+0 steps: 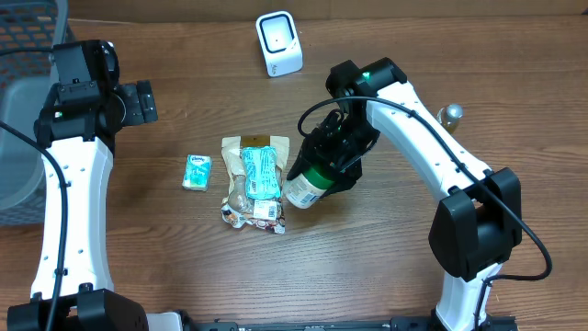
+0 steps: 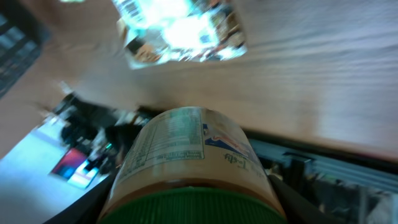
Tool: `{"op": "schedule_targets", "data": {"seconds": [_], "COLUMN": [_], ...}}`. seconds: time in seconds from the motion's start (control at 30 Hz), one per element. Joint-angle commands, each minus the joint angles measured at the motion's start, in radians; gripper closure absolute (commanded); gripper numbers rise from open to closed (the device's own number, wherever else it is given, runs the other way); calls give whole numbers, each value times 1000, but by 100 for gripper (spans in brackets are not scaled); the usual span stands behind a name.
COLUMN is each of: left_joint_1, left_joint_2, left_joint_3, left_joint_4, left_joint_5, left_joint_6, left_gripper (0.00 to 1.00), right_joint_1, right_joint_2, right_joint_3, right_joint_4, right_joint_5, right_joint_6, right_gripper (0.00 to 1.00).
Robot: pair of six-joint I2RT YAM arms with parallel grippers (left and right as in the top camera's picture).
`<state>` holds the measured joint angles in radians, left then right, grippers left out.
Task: Scan the item barcode
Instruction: 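Lift the jar and tilt it sideways with the right gripper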
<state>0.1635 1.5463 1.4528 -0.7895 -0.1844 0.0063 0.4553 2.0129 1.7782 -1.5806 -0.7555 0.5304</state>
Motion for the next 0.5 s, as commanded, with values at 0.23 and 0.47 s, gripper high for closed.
{"op": "schedule_targets", "data": {"seconds": [0.23,0.47], "left_joint_1": [-7,-7], "left_joint_2": [-13,-13], "left_joint_3": [15,15], "left_joint_4": [0,0], "left_joint_5": [2,2], "left_joint_6": [-10,-10], "left_gripper": [1,0], "right_joint_1": [3,3], "right_joint_2": [-34,-34], "right_joint_3": [23,23], "right_joint_4": [-48,-61], "right_joint_5": [-156,-191], "right_joint_6": [-8,-8], "right_gripper": [86,86]}}
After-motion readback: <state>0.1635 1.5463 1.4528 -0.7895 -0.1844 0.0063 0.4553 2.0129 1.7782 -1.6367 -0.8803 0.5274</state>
